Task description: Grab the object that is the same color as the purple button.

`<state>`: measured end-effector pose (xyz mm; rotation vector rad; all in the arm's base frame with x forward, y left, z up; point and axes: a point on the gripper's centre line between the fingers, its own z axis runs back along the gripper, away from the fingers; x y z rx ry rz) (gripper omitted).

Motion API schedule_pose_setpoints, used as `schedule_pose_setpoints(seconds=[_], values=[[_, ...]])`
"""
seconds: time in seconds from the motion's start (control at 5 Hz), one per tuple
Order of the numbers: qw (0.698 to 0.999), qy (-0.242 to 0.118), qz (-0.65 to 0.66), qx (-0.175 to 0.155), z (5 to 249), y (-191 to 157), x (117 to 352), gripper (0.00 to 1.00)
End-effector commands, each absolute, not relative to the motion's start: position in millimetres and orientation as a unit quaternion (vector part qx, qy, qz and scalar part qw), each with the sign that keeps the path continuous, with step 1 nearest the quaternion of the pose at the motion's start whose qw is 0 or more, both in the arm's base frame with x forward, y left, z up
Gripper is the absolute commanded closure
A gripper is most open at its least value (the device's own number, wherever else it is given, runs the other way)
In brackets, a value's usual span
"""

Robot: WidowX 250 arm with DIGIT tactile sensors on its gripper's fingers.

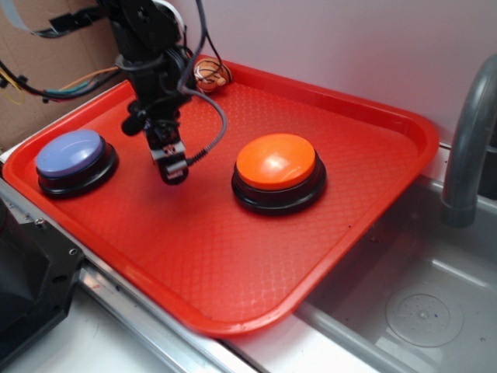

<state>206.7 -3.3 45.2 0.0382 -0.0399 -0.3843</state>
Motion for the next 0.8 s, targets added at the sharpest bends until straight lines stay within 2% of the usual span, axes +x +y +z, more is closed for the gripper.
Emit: schedule_pose_setpoints(seconds=[0.0, 0.2, 0.4, 0.6], values=[[0.998, -0.035, -0.058, 0.007, 152.9, 1.4, 188.0, 1.0], [0.998, -0.03, 0.063, 0.0, 202.8, 19.7, 186.0, 1.0], [0.992, -0.049, 0.117, 0.001, 219.3, 34.6, 191.2, 1.0], [0.991, -0.057, 0.123, 0.011, 216.6, 32.9, 199.3, 1.0]])
